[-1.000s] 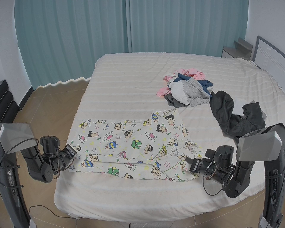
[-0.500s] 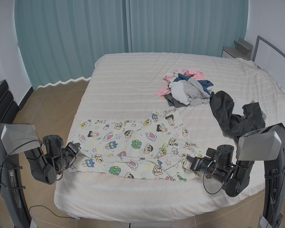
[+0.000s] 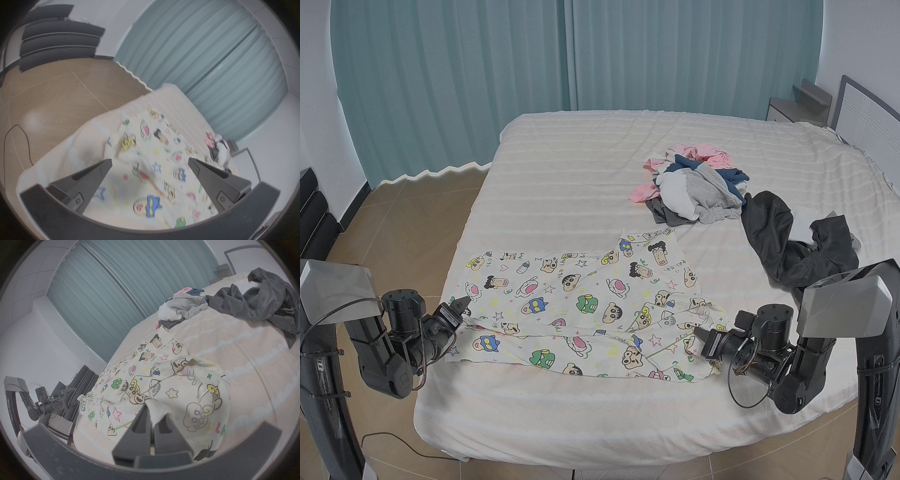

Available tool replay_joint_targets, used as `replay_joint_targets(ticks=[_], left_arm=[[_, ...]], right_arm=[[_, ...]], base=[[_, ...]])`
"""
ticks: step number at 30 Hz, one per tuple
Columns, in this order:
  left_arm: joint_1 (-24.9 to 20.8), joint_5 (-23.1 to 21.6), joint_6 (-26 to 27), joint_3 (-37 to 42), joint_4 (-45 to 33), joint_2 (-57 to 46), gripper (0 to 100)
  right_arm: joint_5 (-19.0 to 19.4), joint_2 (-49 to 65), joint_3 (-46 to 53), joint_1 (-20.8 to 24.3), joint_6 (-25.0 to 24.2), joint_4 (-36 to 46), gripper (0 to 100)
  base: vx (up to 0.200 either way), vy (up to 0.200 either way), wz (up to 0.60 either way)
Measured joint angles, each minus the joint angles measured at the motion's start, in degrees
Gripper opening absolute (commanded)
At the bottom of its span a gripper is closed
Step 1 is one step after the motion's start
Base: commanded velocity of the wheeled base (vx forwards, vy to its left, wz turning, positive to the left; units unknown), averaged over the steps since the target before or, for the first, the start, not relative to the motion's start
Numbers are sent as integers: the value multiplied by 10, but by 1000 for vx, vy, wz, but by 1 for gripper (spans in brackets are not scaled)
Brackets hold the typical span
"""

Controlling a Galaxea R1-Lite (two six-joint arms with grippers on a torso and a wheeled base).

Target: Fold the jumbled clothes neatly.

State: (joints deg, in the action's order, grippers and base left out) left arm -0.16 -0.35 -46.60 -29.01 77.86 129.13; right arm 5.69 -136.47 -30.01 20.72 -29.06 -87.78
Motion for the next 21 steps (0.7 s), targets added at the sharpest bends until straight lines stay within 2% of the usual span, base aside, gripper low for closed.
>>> replay_joint_targets(ticks=[3, 7, 11, 16, 21], left_arm=[[0, -52, 34, 34, 1, -10, 100], [0, -80, 100, 72, 3, -19, 100], [-1, -70, 116, 87, 21, -12, 100], [-4, -56, 127, 94, 105, 20, 100], [-6, -26, 173, 99, 111, 60, 100]], right_arm=[[-5, 0, -4, -3, 0, 0, 0], [-22, 0, -13, -8, -1, 0, 0], [-27, 0, -20, -11, -1, 0, 0], [-30, 2, -25, -15, -1, 0, 0], [-38, 4, -33, -19, -22, 0, 0]], base=[[0, 0, 0], [0, 0, 0], [0, 0, 0], [0, 0, 0], [0, 0, 0]])
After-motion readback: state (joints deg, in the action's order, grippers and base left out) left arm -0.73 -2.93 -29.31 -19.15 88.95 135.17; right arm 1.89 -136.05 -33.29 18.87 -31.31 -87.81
